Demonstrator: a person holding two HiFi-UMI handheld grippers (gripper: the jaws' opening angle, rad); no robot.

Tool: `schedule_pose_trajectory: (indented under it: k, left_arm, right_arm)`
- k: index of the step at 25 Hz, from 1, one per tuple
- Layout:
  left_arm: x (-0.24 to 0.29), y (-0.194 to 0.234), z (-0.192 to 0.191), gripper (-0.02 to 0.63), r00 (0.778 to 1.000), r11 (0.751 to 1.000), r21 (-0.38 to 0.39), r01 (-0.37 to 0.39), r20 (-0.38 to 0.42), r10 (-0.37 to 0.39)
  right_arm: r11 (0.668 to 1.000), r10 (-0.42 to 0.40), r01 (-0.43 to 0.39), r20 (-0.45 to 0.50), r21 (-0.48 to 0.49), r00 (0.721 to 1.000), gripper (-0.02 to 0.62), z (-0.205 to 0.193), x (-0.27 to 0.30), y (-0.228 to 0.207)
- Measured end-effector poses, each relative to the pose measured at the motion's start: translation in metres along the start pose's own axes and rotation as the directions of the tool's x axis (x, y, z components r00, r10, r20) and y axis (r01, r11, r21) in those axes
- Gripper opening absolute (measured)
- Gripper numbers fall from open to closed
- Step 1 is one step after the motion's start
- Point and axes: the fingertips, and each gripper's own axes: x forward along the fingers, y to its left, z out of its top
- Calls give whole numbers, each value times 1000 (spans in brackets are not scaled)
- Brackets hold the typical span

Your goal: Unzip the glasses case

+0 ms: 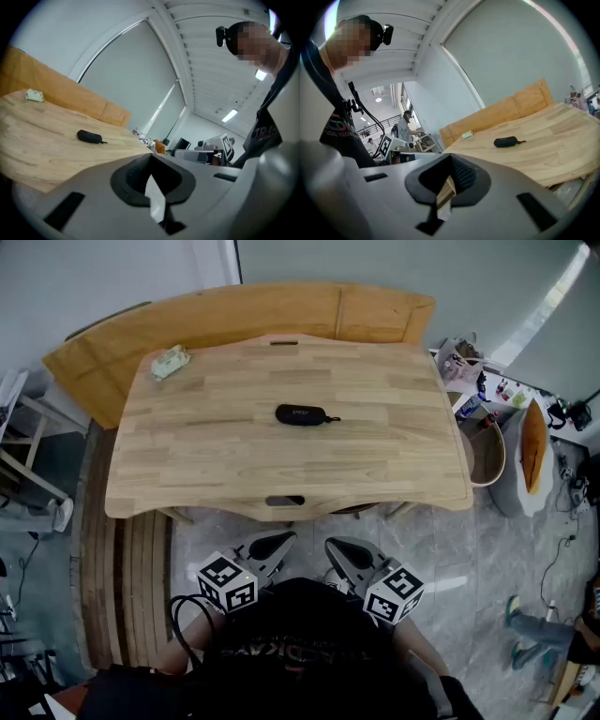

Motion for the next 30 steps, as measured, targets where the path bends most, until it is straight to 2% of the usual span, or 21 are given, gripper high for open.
schedule_pose_trajectory:
  k: [17,30]
  left_arm:
    - [-1,3,1,2,1000,1000,-5,5,3,-5]
    - [-12,12,-2,2,1000,1000,-13,0,2,0]
  right_arm:
    - [1000,17,-18,24,6,1000,14,5,0,1]
    - [1000,0,-1,40,24,999,14,7,9,0]
